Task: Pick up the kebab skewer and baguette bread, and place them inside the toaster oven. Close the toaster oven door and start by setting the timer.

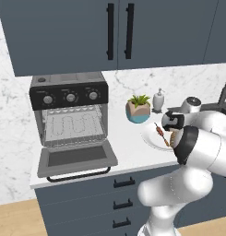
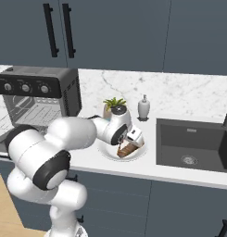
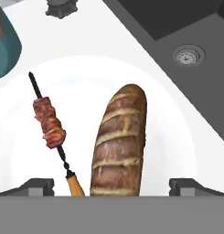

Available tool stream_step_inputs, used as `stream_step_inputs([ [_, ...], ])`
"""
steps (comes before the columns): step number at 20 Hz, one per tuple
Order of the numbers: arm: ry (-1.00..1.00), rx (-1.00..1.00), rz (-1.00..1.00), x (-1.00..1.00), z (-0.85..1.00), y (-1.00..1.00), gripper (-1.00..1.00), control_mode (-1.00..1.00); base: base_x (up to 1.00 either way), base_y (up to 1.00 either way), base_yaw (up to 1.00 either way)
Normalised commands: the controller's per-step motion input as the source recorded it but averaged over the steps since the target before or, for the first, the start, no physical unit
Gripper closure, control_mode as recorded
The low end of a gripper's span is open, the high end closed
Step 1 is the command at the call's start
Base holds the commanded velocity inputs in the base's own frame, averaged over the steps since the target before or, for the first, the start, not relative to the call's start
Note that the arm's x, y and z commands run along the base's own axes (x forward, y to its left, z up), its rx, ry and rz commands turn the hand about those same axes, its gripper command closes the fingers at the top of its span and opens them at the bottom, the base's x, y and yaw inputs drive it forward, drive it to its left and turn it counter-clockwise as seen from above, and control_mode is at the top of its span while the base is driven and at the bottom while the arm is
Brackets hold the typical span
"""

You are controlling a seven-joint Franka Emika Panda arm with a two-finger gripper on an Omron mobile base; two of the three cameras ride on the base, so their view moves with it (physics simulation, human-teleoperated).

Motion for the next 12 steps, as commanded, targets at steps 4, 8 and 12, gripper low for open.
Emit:
stream_step_inputs([
  [4,0.04,0.00,0.00,0.00,-0.37,-0.11,-1.00,-1.00,0.00,0.00,0.00],
  [8,0.03,0.00,0.00,0.00,-0.11,-0.16,-1.00,-1.00,0.00,0.00,0.00],
  [12,0.02,0.00,0.00,0.02,-0.17,-0.19,-1.00,-1.00,0.00,0.00,0.00],
])
